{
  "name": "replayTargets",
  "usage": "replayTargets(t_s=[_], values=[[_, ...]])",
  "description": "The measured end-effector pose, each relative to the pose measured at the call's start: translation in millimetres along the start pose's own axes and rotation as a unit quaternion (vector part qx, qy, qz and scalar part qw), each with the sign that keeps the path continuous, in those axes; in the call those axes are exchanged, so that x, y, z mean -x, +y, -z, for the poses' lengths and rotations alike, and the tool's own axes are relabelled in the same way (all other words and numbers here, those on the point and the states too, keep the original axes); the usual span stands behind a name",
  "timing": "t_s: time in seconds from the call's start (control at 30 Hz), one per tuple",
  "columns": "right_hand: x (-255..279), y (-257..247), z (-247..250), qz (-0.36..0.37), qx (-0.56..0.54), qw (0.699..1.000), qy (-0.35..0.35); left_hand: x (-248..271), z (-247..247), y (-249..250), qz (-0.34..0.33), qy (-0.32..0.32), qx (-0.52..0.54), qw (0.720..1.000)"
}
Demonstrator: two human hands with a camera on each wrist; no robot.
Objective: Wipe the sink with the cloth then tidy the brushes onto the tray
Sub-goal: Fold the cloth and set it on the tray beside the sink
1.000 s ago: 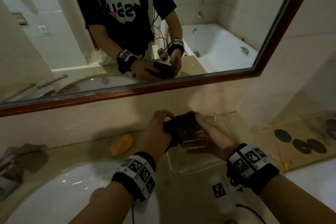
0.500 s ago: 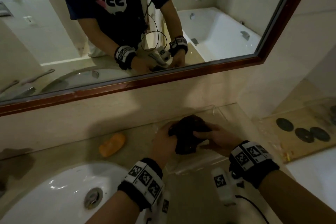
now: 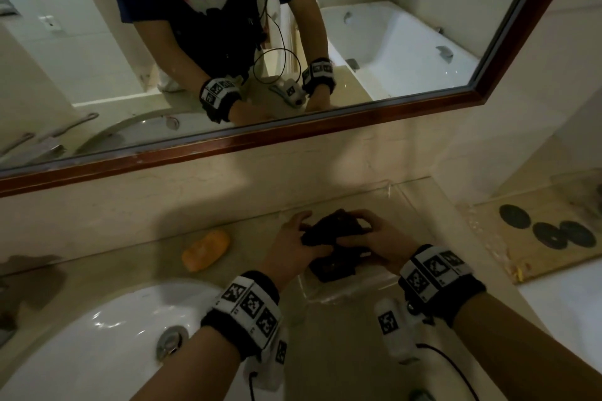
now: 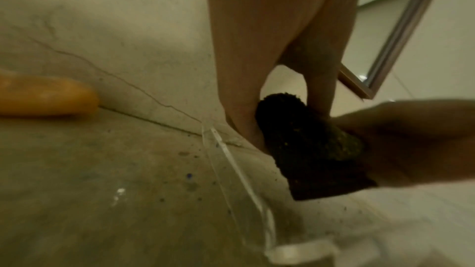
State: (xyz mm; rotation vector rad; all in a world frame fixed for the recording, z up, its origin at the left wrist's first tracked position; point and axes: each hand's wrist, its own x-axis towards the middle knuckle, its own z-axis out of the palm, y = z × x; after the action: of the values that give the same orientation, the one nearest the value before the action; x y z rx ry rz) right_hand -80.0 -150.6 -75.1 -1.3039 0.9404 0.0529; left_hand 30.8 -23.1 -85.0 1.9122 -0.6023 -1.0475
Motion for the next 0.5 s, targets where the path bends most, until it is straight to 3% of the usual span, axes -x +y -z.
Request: replayTargets(t_s=[0.1, 0.27, 0.4, 0.5], values=[[-5, 1, -2, -0.018, 0.051, 0.998, 0.021, -1, -4, -12, -0.071, 0.046, -0.109, 0.990], [-14, 13, 0, -0.015, 0.238, 0.970, 0.049, 4, -11, -27, -0.105, 0.044, -0.272, 0.956], [-14, 13, -2, 0.029, 0.409, 0.910, 0.068, 7, -11, -22, -0.128, 0.037, -0.439, 0.889], [-11, 11, -9, 0.133, 0.508, 0.848, 0.070, 6, -7, -19, -0.108, 0.023, -0.464, 0.879]])
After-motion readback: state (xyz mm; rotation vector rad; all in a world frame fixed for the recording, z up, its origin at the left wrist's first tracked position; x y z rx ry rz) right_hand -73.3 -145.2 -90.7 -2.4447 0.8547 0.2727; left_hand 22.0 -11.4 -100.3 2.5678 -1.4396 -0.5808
